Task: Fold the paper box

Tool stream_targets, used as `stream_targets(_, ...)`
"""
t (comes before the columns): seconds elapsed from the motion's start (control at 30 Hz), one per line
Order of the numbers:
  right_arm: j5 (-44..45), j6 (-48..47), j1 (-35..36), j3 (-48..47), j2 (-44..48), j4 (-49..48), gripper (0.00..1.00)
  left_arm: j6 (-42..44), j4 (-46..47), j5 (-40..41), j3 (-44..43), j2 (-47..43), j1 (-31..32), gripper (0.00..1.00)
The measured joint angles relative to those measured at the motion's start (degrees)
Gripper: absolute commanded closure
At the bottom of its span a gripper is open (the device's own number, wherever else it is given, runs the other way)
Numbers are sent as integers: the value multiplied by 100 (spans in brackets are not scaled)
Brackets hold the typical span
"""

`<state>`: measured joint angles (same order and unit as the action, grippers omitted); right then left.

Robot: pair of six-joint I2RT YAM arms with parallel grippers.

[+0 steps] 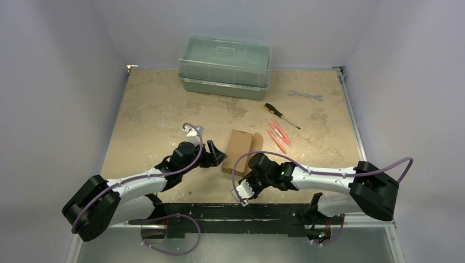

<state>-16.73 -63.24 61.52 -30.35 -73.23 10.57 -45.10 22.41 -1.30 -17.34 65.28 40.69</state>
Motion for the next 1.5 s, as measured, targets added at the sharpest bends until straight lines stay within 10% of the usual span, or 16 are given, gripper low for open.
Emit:
stream_targets(0.57,382,138,-22,44,-61,-155,93,-125,240,455,391,-350,190,34)
stream_targets(1.5,-1027,625,-1283,-459,-308,608,100,391,428,328,-258,857,367,26)
